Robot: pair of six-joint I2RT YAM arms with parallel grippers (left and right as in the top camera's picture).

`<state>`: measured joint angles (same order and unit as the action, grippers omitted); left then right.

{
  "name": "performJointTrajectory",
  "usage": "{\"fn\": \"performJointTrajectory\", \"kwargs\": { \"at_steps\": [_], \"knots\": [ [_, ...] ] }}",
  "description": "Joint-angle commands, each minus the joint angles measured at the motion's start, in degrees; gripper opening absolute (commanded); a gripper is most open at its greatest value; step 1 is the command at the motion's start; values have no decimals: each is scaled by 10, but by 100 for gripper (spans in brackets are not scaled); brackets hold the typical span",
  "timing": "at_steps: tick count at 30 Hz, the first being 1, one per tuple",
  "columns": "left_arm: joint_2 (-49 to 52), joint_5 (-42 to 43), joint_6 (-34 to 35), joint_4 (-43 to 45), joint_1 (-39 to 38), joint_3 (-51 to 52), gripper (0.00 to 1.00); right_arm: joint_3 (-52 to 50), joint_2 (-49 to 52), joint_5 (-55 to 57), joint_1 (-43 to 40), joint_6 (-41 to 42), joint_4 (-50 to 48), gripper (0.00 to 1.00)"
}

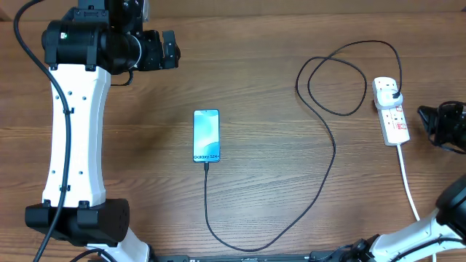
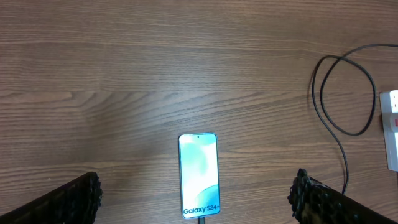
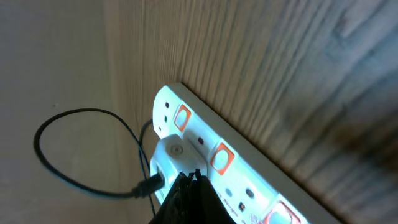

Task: Plug charger to phone and switch on socket
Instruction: 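Move the right gripper to the power strip's orange switch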

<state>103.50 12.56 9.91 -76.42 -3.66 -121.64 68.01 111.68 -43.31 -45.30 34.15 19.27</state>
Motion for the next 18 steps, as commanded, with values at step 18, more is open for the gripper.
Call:
{"fn": "performJointTrajectory", "kwargs": {
  "at_steps": [18],
  "knots": [
    [4, -6, -9, -1, 3, -2, 100, -1, 70, 17, 56, 51, -70, 4]
  ]
}}
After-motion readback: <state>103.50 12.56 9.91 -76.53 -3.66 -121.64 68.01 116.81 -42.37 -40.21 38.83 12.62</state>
